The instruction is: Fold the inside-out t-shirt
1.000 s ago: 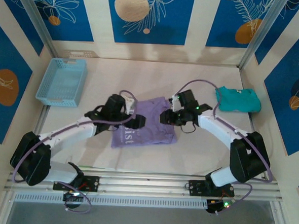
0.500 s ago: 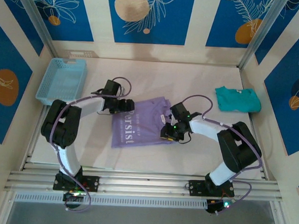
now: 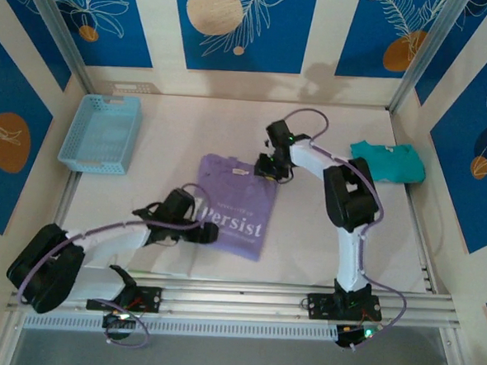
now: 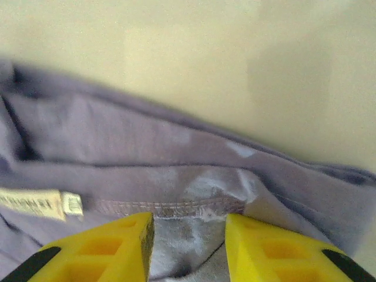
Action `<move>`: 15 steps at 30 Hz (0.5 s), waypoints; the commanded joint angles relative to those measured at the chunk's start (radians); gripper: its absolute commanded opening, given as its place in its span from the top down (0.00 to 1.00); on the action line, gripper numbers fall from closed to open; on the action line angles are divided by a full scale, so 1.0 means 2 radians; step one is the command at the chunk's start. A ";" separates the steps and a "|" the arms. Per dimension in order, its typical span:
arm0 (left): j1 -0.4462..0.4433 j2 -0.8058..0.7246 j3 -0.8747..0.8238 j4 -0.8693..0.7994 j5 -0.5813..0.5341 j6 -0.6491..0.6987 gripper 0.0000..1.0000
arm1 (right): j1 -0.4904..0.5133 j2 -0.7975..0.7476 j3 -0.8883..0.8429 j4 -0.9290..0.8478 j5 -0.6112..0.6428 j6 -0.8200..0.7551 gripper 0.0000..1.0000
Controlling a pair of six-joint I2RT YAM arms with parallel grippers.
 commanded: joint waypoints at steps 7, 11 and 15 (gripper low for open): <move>0.091 -0.079 0.070 -0.043 -0.051 0.018 0.10 | -0.007 -0.107 -0.063 0.017 0.017 -0.066 0.46; 0.182 0.023 0.135 -0.020 -0.032 0.038 0.09 | -0.032 -0.093 -0.066 0.012 -0.006 -0.058 0.35; 0.214 0.155 0.226 -0.031 -0.011 0.076 0.11 | -0.040 -0.055 -0.037 -0.003 -0.020 -0.049 0.31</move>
